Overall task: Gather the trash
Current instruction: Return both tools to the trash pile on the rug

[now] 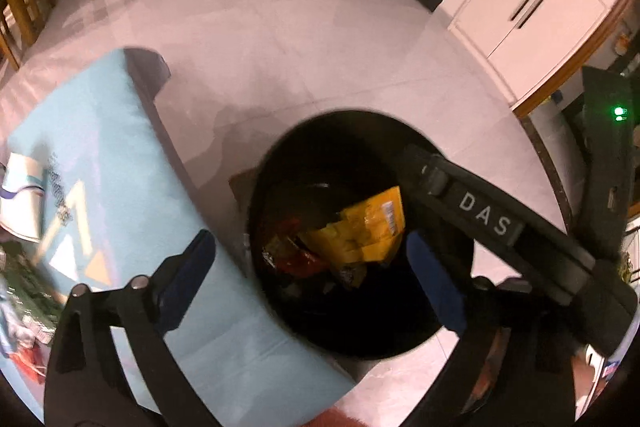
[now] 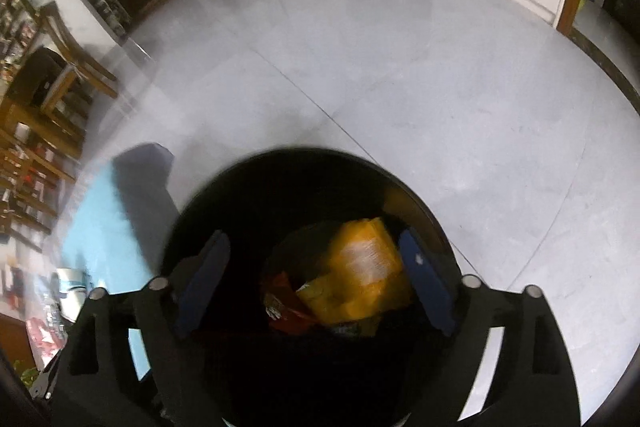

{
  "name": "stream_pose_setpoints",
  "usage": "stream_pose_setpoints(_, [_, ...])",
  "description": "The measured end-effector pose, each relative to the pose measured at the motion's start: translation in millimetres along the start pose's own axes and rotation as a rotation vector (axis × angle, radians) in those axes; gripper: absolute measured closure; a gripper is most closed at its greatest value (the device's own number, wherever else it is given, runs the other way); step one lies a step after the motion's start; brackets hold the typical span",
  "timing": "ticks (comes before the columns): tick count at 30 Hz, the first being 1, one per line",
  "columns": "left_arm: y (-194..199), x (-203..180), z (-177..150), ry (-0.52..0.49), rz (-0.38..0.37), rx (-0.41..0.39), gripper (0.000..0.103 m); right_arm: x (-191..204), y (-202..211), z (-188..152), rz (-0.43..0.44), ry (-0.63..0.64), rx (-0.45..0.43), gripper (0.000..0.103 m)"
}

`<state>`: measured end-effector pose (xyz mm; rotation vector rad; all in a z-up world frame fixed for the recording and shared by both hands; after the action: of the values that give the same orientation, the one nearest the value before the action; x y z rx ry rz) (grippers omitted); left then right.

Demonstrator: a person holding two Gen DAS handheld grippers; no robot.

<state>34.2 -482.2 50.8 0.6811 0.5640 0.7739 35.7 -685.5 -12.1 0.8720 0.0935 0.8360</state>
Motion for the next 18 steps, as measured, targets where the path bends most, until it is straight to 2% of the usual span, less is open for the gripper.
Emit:
stream_pose_setpoints(4, [48.2,27.4,10.0,0.058,0.016,-0.097,0.003,13.3,29.1,13.6,0.025,0.017,-0.089,0.007])
stream_pose_setpoints(8, [96.4,84.6,5.8,0.179,0.063,-0.172,0.003,41.4,60.5,20.3,0.074,0.073,-0.198,0.003])
stream_pose_setpoints(13, [165.6,194.7,-12.6,0.337,0.250,-0.287,0.003,107.3,84.5,12.5,0.156,0.227,-0.302,0.003])
stream_pose_setpoints(16, [207.8,262.7,-36.2,0.453,0.360,-0.329,0.003,149.1,91.9,-4.5,0.206,0.313,-0.304,0.003])
stream_pose_setpoints(18, [226.9,298.9,-57.1,0.509,0.431,-0.336,0.003,170.9,93.4,-13.7,0.222,0.323,-0.277,0.003])
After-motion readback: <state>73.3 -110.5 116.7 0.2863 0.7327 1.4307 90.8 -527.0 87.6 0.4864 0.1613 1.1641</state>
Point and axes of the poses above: each gripper's, at about its wrist camera, not at the fingertips, and y roughly against the way its jaws point, x to its left, z to its top, the point moved 5 cm from there along -y, roughly the way its jaws point, and after that the axes turned 15 degrees about -x, right-handed, at the moved point
